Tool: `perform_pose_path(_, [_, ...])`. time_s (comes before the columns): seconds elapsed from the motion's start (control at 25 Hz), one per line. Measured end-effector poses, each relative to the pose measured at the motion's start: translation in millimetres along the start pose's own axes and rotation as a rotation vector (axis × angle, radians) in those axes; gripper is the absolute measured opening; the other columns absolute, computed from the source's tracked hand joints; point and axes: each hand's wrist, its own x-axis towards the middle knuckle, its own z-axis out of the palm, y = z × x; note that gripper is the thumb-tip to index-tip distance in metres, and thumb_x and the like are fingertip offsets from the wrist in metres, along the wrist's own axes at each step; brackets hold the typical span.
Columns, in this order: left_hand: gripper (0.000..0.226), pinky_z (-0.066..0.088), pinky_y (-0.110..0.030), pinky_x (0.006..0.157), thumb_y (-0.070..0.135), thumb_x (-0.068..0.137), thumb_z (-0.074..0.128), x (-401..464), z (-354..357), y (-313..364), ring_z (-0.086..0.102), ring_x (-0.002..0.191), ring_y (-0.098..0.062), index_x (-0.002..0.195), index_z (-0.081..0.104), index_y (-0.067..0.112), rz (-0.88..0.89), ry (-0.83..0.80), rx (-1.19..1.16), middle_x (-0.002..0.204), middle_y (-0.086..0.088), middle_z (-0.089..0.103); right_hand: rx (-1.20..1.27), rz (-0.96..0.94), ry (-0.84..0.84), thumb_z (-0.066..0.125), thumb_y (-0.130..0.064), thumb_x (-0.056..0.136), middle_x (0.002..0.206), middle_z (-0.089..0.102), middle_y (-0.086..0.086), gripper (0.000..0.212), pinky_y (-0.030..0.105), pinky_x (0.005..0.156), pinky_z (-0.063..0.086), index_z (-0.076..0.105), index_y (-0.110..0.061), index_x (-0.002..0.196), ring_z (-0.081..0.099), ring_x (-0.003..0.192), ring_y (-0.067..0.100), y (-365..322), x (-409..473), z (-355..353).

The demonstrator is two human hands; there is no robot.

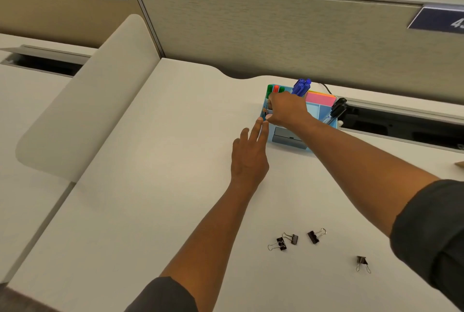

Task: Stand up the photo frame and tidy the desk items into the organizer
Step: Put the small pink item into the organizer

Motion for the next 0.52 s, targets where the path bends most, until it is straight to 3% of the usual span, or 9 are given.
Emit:
perform_pose_path(0.28, [0.076,0.031,-0.042,0.111,0.012,0.09,0.056,2.6,-5.8,5.7,0.019,0.145,-0.03,0.154,0.014,0.019,-0.004,-0.008,0.004,0.162,-0.002,0.01,0.256,0.017,-0.005,0.074,-0.032,0.081,0.096,0.064,0.005,0.03,0.029,0.064,0.043,0.058,-0.018,0.103,0.059,0.082,0.019,10.2,-15.6,-10.1])
perform_pose_path(0.44, [0.072,0.025,-0.042,0.114,0.012,0.092,0.054,1.6,-9.3,12.9,0.015,0.146,-0.028,0.153,0.016,0.016,-0.03,-0.027,0.034,0.162,-0.003,0.011,0.36,-0.044,0.046,0.068,-0.027,0.088,0.107,0.066,0.005,0.026,0.034,0.076,0.051,0.06,-0.017,0.111,0.06,0.092,0.021,24.6,-45.4,-7.7])
perform_pose_path(0.52, [0.067,0.027,-0.045,0.114,0.015,0.091,0.055,-4.5,-4.8,15.7,0.023,0.144,-0.029,0.151,0.025,0.015,0.004,0.029,0.082,0.159,-0.006,0.021,0.358,-0.059,0.078,0.065,-0.027,0.09,0.119,0.063,0.005,0.029,0.036,0.084,0.049,0.059,-0.018,0.118,0.058,0.104,0.022,37.0,-63.5,-1.4])
